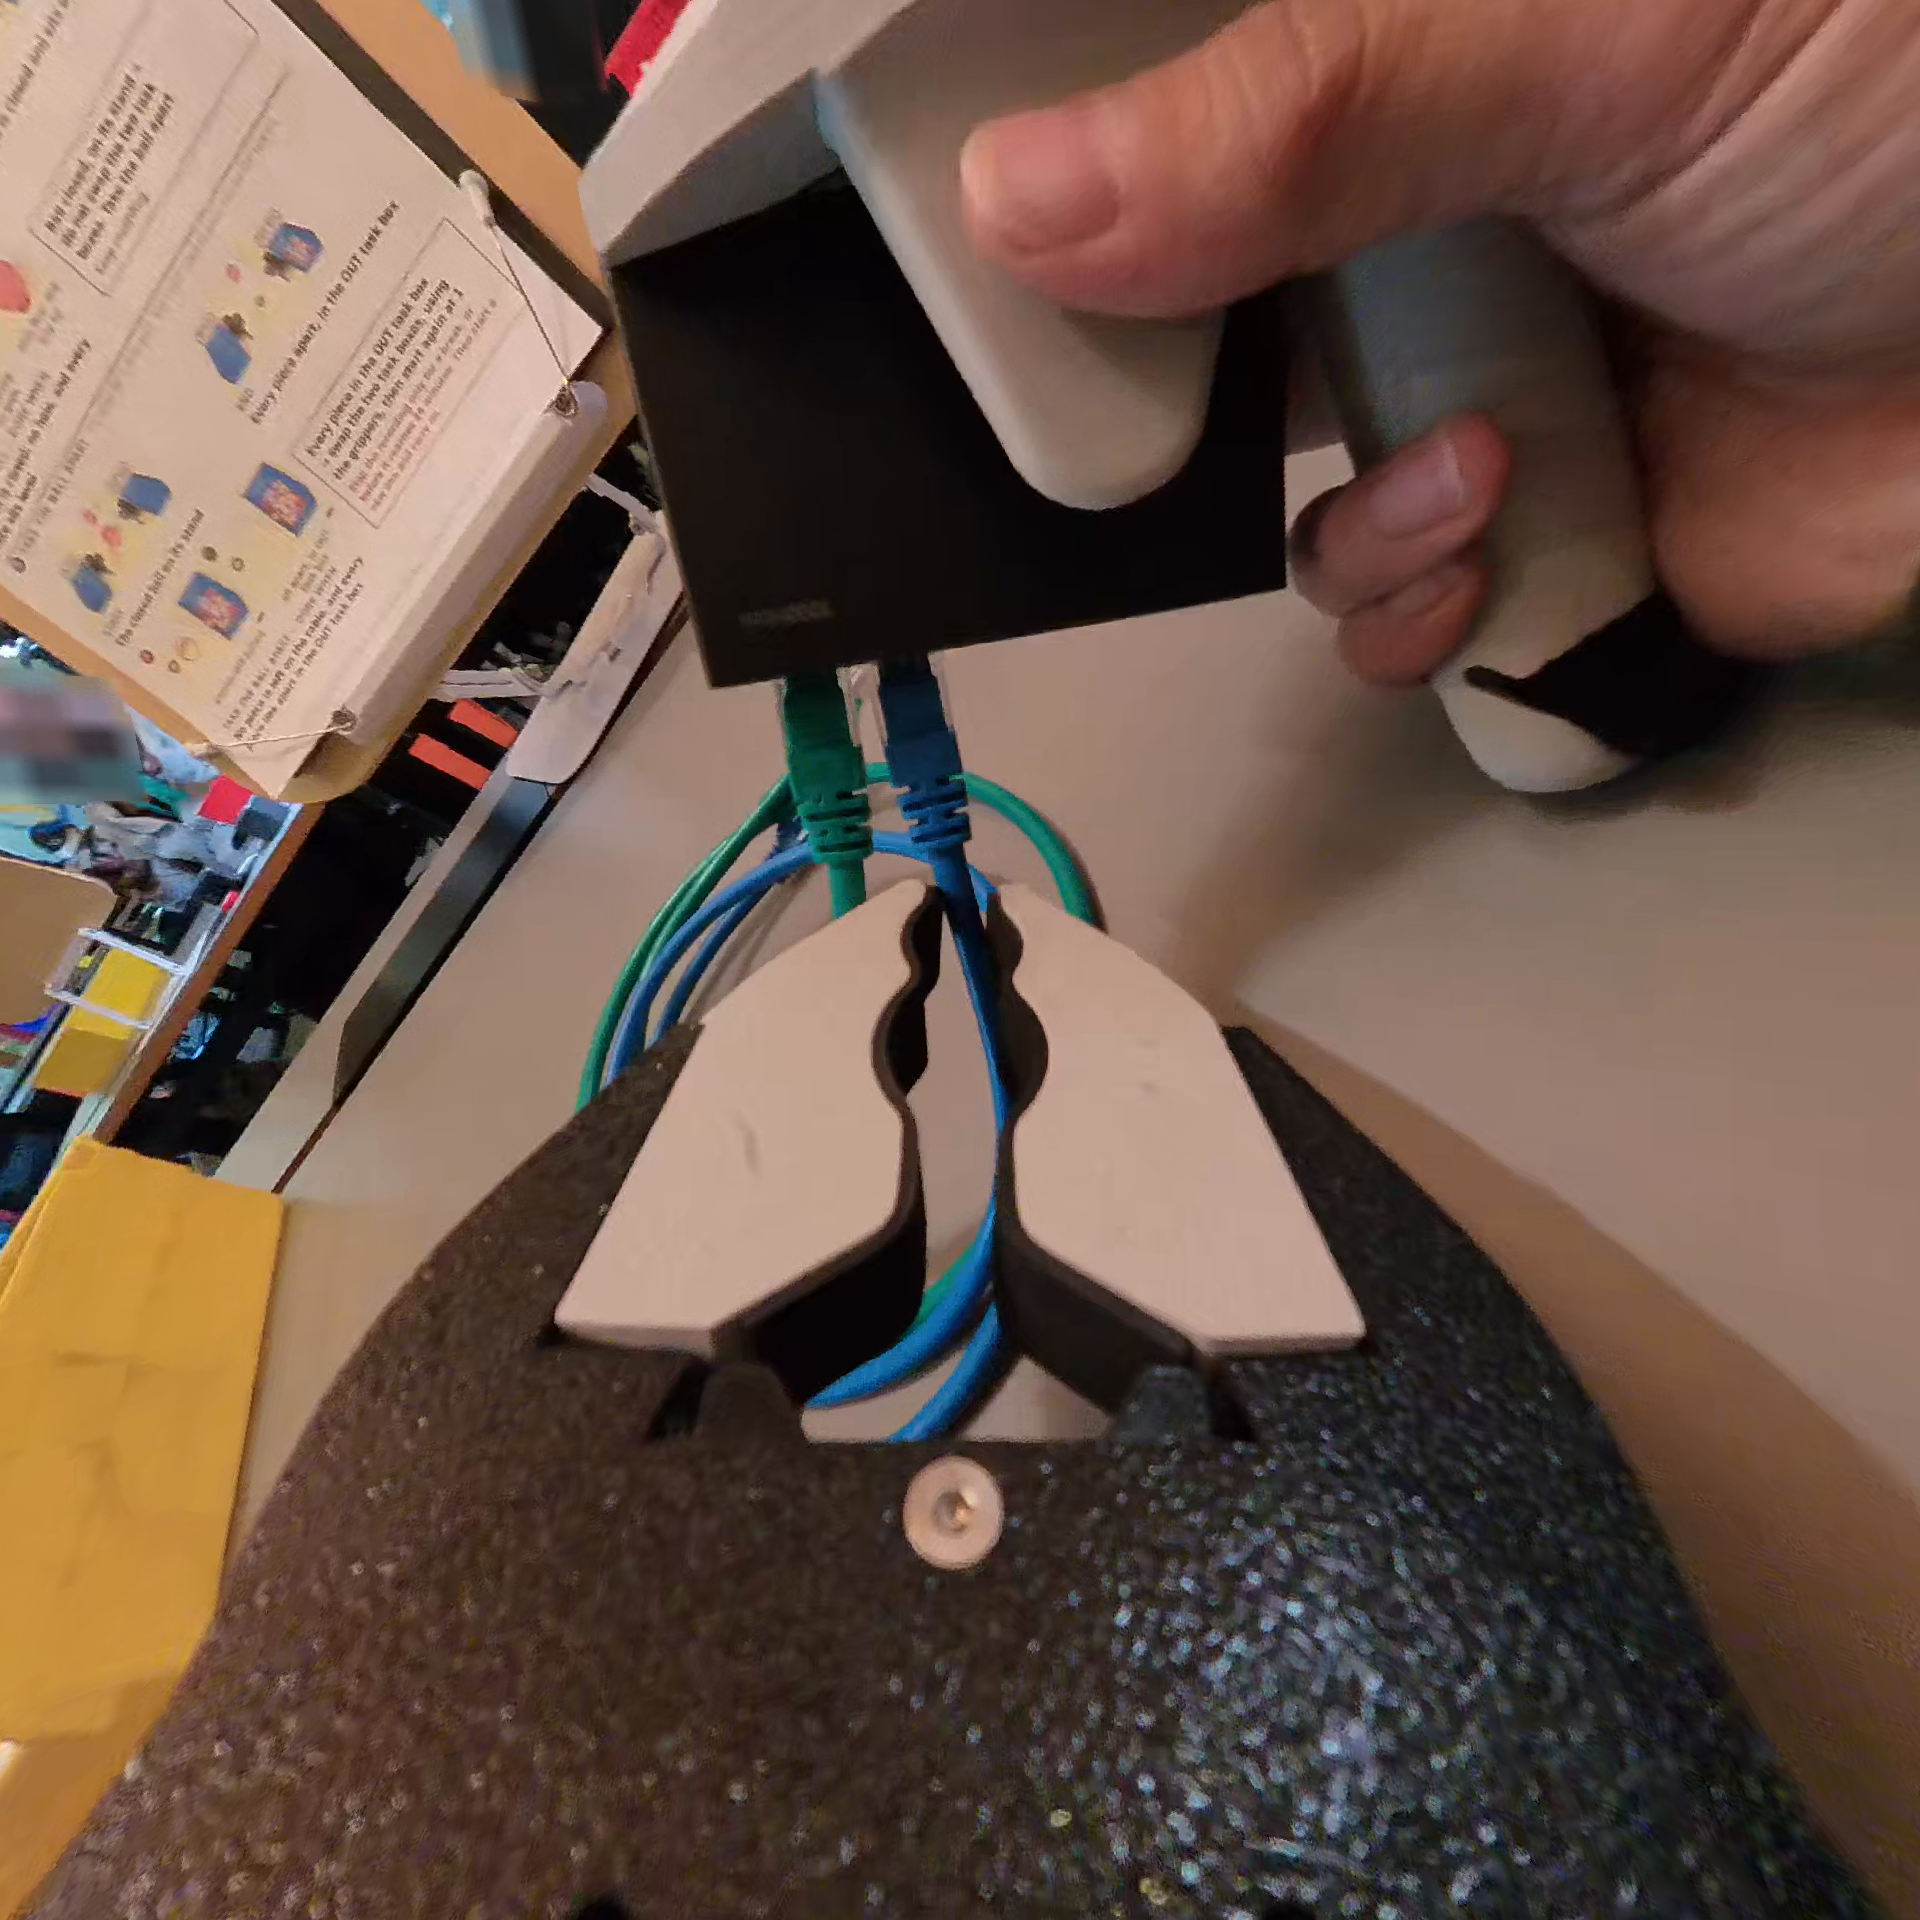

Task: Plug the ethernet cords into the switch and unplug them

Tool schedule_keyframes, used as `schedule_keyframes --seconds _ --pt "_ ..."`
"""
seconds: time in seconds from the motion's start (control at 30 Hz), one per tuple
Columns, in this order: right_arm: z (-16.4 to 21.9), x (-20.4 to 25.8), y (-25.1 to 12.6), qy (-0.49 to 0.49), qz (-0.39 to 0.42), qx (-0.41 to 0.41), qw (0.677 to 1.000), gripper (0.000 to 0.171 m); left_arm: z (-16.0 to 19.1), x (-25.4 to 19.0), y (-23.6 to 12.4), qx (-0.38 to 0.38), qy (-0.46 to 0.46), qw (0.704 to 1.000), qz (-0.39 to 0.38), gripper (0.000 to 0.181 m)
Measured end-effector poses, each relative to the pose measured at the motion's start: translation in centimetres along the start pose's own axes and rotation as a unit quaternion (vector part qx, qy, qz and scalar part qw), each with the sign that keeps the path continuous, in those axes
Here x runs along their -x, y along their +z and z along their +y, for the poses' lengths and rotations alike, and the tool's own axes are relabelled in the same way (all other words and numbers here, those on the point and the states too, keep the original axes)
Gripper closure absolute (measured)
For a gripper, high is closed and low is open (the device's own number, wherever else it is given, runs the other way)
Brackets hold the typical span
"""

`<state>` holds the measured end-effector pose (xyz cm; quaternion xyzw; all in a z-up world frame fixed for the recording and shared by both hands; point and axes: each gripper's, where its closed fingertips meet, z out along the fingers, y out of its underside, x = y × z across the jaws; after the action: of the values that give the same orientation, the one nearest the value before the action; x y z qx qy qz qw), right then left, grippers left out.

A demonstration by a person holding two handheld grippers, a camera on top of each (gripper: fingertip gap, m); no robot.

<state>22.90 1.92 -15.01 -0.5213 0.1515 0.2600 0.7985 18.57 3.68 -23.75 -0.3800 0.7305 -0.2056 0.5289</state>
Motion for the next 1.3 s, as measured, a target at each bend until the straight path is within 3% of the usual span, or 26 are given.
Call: schedule_keyframes --seconds 0.23,0.37,0.47,0.57,0.7,0.83,0.87,1.0,1.2,1.3 --pt "0.1 -0.1 -0.6 -0.057 0.013 0.051 0.997 0.139 0.1 2.4 -0.7 0.003 -0.035 0.999 0.039 0.177" --pt "0.3 -0.4 -0.3 -0.131 0.050 0.072 0.988 0.104 -0.2 4.8 -1.1 0.034 -0.079 0.994 0.061 0.176" --pt "0.6 -1.2 0.2 -0.227 0.111 0.091 0.963 0.067 -0.3 7.1 -1.2 0.055 -0.120 0.989 0.061 0.176" --pt "0.8 -1.3 1.4 -0.303 0.166 0.098 0.933 0.055 -0.5 8.5 -1.6 0.079 -0.115 0.988 0.060 0.177" --pt "1.6 -0.9 2.6 -0.374 0.197 0.101 0.901 0.055 -0.8 7.9 -2.2 0.109 -0.098 0.985 0.094 0.176" --pt "2.2 -0.8 2.4 -0.407 0.203 0.107 0.884 0.089 -0.9 7.1 -2.5 0.120 -0.097 0.981 0.118 0.177" --pt "2.2 -0.5 2.4 -0.408 0.195 0.100 0.886 0.097 -1.0 7.0 -2.5 0.119 -0.097 0.981 0.120 0.177" --pt "2.4 -1.0 2.3 -0.360 0.196 0.109 0.905 0.098 -1.3 7.1 -2.5 0.105 -0.102 0.983 0.111 0.177" --pt "1.5 -0.8 1.8 -0.247 0.173 0.054 0.952 0.098 -3.1 7.3 -2.3 -0.016 -0.137 0.988 0.072 0.174" --pt "1.3 -0.7 1.8 -0.240 0.175 0.039 0.954 0.098 -2.6 6.7 -2.0 -0.037 -0.146 0.987 0.050 0.173"
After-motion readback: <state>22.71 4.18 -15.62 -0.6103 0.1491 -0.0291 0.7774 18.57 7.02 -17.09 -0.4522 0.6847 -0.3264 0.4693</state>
